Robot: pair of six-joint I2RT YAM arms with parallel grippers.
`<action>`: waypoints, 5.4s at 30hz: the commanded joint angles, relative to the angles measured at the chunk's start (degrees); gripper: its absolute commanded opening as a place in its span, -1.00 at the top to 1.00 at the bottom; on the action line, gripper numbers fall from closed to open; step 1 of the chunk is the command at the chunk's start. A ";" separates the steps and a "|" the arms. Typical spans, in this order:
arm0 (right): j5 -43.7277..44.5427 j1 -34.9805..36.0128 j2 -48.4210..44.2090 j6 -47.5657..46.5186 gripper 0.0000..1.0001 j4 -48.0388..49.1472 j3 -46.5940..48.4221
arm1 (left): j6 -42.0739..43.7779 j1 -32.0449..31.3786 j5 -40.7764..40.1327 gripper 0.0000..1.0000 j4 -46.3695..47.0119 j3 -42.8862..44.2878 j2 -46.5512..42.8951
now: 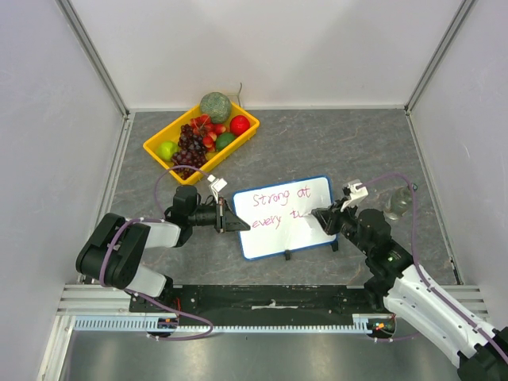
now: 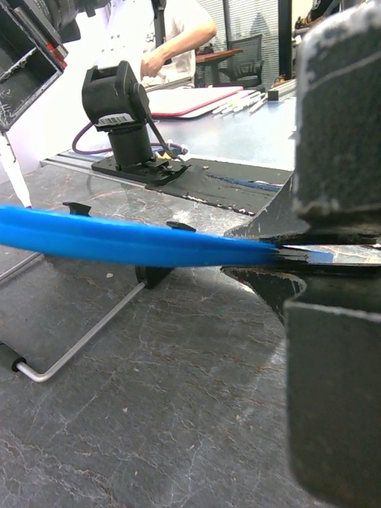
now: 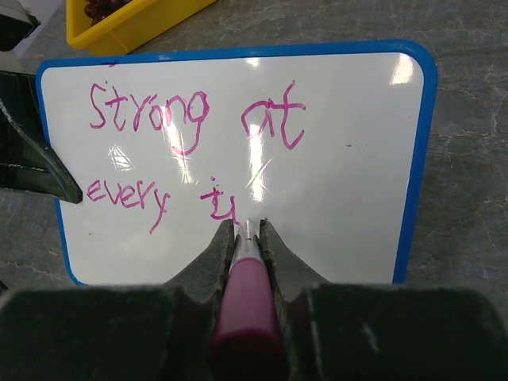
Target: Write a sentence on the whiteboard
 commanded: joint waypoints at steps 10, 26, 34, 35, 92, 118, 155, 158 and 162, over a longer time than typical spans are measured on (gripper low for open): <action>6.25 -0.10 2.18 0.08 1.00 2.94 3.04 | 2.56 1.14 -5.88 0.96 -2.70 -1.29 0.85; 4.32 -0.10 2.27 -0.53 1.00 1.44 2.26 | 2.47 1.14 -5.53 0.96 -2.62 -1.20 0.94; 2.56 -0.10 2.18 -0.88 1.00 -0.23 1.11 | 2.47 1.22 -5.71 0.96 -2.53 -1.20 0.94; 2.38 -0.10 2.27 -0.88 1.00 -0.31 1.02 | 2.47 1.22 -5.62 0.96 -2.53 -1.20 1.12; 6.16 -0.10 3.41 -0.35 1.00 0.30 3.93 | 2.47 1.14 -5.27 0.96 -2.18 -1.29 0.94; 3.35 -0.10 -0.80 -0.62 1.00 -7.08 2.43 | 2.39 1.14 -5.35 0.96 -2.18 -1.29 0.94; 10.20 -0.10 2.27 0.35 1.00 -1.02 5.07 | 2.39 1.14 -5.00 0.96 -2.18 -1.38 0.68; 10.64 -0.19 1.92 0.35 1.00 -1.02 5.07 | 2.39 1.14 -5.00 0.96 -2.18 -1.38 0.77; 10.82 -0.10 1.65 0.35 1.00 -1.46 5.07 | 2.39 1.14 -4.92 0.96 -2.17 -1.38 0.77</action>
